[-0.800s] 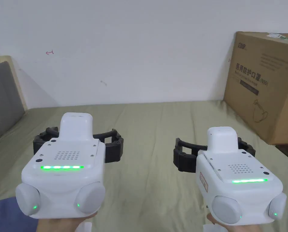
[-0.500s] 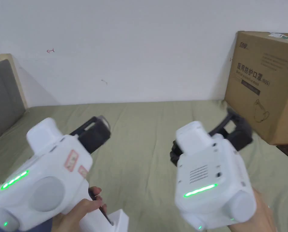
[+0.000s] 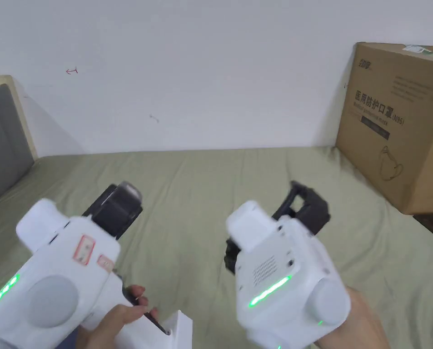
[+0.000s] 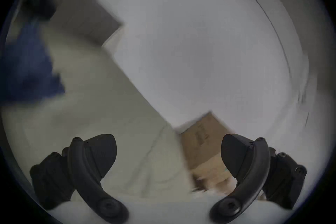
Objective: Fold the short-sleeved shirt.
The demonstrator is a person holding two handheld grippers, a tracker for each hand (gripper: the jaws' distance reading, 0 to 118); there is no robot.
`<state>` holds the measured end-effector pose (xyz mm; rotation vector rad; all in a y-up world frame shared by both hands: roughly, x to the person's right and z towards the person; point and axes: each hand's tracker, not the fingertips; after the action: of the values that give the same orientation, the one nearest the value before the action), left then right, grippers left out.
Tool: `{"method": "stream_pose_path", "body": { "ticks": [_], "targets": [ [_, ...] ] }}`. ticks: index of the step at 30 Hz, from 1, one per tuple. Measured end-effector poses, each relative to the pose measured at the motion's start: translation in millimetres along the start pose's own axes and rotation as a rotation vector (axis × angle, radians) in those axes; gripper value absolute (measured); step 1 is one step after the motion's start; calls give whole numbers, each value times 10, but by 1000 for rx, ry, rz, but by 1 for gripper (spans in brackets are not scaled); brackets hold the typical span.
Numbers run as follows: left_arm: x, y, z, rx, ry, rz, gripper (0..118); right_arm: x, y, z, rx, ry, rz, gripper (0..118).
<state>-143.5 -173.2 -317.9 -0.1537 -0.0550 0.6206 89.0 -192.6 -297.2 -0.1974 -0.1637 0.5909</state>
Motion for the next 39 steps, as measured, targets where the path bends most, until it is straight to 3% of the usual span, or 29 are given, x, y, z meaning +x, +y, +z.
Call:
{"method": "stream_pose_path", "body": {
  "ticks": [5, 6, 7, 8, 10, 12, 17, 20, 21, 22, 23, 24, 25, 26, 28, 39],
  "targets": [
    [653, -127, 69, 81, 36, -799, 116, 758, -283, -15, -4, 111, -903, 115],
    [692, -228, 68, 106, 62, -920, 116, 794, -448, -6, -19, 70, -990, 115],
    [682, -311, 63, 128, 88, -970, 116, 782, -569, 12, -22, 13, -1028, 115],
    [665, -375, 64, 135, 96, -984, 116, 765, -664, 17, -51, -56, -966, 115],
    [562, -372, 84, 82, 28, -851, 116, 690, -704, 43, -73, -113, -780, 115],
    [526, -333, 67, 18, -32, -707, 116, 600, -644, 87, -9, -115, -621, 115],
    [506, -247, 33, 26, -7, -678, 116, 458, -342, 131, 61, -155, -429, 115],
    [547, -211, 73, 34, 20, -691, 113, 396, -248, 143, 34, -159, -409, 114],
    [578, -187, 93, 12, 22, -682, 105, 371, -244, 162, 33, -166, -411, 108],
    [578, -170, 98, -32, -2, -656, 90, 355, -256, 181, 38, -164, -415, 94],
    [564, -174, 97, -47, -41, -624, 66, 361, -270, 178, 43, -159, -425, 67],
    [566, -184, 89, -44, -41, -625, 30, 365, -267, 165, 32, -156, -440, 23],
    [561, -232, 104, -37, -27, -640, 8, 380, -287, 140, 11, -145, -456, 14],
    [583, -282, 116, -6, 40, -688, 4, 412, -322, 129, -2, -119, -483, 14],
    [592, -333, 144, 31, 41, -764, 0, 454, -360, 104, -20, -103, -511, 5],
    [592, -270, 119, -2, 4, -682, 0, 610, -355, 102, -17, -43, -563, 1]
  ]
}}
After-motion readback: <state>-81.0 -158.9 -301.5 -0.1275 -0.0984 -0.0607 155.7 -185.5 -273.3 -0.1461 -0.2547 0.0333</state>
